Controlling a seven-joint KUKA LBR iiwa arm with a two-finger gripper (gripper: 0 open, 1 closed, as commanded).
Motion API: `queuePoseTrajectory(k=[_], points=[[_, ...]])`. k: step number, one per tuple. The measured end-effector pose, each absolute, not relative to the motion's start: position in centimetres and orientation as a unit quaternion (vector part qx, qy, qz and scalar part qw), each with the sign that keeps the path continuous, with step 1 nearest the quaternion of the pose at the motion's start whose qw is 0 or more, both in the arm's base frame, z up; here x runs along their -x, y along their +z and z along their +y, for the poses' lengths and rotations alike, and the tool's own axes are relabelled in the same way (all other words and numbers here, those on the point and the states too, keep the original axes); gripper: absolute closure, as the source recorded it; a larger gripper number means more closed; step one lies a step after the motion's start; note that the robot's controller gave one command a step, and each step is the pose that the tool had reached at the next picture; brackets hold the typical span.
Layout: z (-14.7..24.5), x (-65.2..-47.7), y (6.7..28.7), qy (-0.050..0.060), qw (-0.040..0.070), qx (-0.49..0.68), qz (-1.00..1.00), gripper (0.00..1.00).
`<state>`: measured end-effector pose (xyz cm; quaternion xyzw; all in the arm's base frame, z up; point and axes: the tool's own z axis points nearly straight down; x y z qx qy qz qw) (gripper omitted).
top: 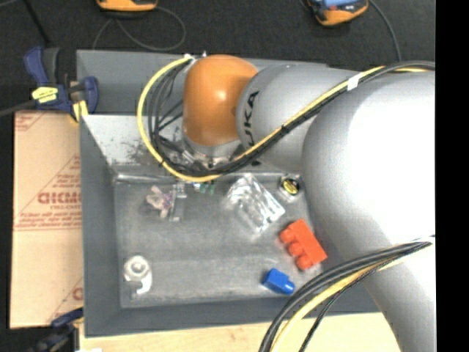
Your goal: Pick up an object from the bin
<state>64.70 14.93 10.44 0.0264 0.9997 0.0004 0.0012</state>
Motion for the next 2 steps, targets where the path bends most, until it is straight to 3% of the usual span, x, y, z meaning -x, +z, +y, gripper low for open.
queuePoseTrajectory(k=[1, 2], points=[[14.33, -64.81, 7.00, 0.001, 0.000, -0.089, 0.996, 0.00], [14.28, -64.93, 7.11, 0.001, 0.002, -0.089, 0.996, 0.00]])
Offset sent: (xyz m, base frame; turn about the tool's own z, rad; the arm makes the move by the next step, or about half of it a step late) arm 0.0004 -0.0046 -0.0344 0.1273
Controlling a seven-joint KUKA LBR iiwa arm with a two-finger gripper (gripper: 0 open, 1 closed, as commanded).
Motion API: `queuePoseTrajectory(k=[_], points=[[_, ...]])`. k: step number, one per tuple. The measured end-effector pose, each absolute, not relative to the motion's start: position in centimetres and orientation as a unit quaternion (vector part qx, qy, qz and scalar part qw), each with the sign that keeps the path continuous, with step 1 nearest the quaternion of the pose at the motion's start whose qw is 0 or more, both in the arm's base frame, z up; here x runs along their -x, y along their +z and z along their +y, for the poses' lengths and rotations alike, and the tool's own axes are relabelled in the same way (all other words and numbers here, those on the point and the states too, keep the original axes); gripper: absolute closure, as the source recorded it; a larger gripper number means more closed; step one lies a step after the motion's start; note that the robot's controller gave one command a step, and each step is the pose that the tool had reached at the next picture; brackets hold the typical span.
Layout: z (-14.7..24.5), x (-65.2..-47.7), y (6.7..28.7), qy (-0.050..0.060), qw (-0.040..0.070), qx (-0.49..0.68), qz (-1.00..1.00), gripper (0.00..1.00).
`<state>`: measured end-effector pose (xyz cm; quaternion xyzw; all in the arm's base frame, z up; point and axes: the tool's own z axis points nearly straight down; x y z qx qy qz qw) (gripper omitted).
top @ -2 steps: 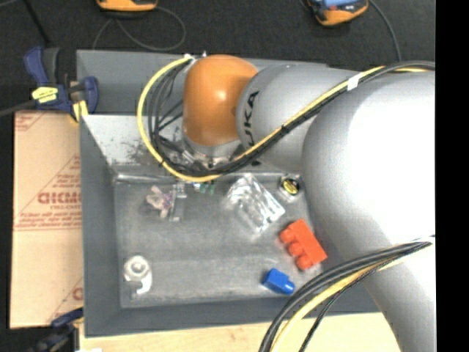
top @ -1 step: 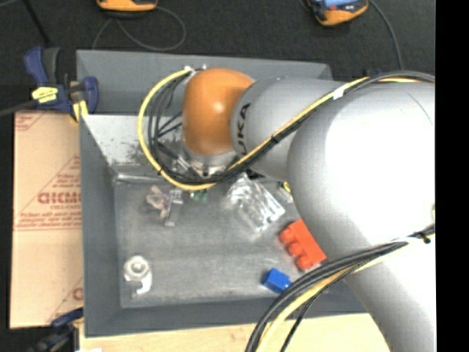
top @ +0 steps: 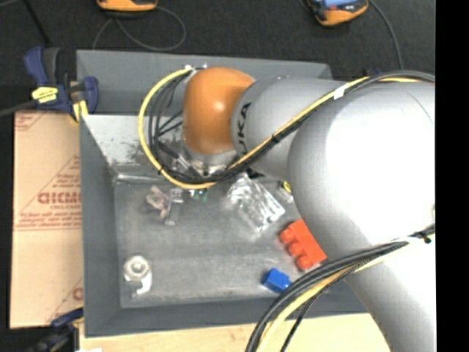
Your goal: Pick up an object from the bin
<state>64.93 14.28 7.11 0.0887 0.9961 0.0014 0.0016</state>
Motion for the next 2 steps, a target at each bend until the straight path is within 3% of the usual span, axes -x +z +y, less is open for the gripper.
queuePoseTrajectory(k=[1, 2], points=[[14.3, -64.9, 7.1, 0.002, 0.001, -0.089, 0.996, 1.00], [14.3, -65.3, 16.7, 0.002, 0.006, -0.089, 0.996, 1.00]])
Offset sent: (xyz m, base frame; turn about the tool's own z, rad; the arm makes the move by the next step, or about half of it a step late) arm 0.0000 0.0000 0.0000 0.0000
